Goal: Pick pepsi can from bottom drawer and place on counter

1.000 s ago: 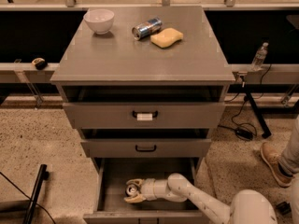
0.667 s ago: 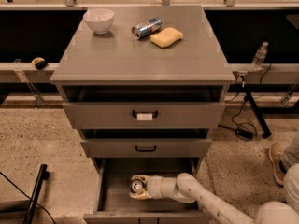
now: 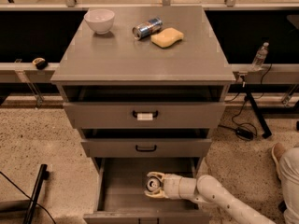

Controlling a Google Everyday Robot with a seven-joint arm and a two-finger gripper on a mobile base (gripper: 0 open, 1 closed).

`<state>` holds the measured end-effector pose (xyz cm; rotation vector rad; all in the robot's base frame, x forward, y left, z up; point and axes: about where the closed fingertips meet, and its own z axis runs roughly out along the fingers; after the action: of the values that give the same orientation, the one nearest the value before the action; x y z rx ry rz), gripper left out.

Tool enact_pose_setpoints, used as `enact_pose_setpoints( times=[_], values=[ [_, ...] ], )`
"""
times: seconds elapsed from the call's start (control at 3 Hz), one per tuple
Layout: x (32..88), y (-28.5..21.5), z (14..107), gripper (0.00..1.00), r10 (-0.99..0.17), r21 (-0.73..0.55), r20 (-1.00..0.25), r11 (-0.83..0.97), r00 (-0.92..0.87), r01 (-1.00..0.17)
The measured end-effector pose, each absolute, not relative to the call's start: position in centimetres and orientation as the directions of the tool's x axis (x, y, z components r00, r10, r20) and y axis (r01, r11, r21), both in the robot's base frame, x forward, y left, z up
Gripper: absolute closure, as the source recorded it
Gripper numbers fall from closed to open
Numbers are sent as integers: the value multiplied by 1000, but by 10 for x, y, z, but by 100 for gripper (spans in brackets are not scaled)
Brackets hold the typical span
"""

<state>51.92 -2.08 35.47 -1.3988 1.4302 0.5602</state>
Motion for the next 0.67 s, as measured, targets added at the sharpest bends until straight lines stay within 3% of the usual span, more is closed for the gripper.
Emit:
enact_pose_setpoints(
  times=[0.67],
  values=[
    [522, -21, 368, 100, -443, -310, -872, 167, 209, -936]
  ],
)
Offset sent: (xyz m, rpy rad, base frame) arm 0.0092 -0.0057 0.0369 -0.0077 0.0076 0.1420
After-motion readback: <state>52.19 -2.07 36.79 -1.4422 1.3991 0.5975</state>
